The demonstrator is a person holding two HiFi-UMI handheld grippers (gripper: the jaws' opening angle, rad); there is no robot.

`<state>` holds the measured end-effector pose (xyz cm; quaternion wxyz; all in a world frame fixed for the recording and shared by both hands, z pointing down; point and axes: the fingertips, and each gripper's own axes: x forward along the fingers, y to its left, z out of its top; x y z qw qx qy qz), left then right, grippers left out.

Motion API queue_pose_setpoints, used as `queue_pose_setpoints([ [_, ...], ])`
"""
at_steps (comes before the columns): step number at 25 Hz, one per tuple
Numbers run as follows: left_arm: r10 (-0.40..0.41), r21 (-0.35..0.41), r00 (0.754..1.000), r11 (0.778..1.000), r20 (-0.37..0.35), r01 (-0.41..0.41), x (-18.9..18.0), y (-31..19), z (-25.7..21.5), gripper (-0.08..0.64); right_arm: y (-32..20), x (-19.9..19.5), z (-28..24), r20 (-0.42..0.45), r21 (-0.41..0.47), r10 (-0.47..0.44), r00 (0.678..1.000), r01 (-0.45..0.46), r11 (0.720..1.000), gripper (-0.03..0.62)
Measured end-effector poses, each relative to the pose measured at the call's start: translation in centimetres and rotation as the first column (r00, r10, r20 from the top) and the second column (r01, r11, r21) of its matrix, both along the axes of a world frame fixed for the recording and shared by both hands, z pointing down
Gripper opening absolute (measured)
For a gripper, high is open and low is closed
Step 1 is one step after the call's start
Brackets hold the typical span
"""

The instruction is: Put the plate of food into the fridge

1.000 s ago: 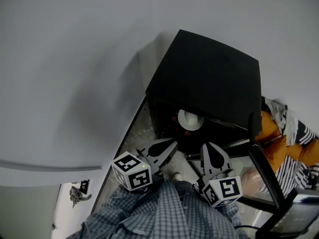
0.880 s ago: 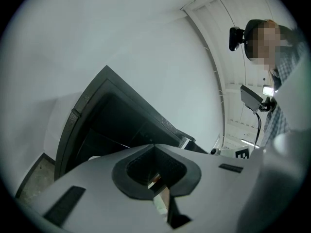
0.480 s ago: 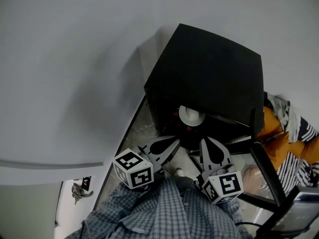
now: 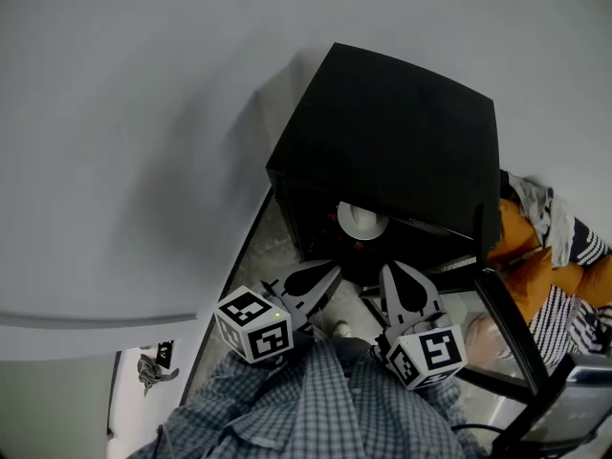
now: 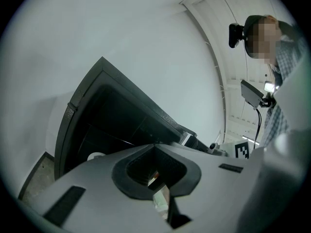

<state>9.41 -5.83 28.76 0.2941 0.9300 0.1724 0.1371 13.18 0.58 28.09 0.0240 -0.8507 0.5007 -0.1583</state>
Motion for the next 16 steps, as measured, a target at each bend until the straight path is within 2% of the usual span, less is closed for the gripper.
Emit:
queue_pose_setpoints([
  [12,0.006,-0.013,1.0,1.0,0.0,-0.006,-0.1,-0.1,0.1,0.006,-0.4,-0.2,0.5,0.014,-0.011,0.001,1.0,-0.001,1.0,0.006],
  [16,-0.043,0.006,0.999,0.999,0.009,0.043,-0.4,-1.7,0.3,0.006,-2.4,-0.3,1.3,0.034,0.004,-0.049,0.998,0.049,0.999,0.006],
])
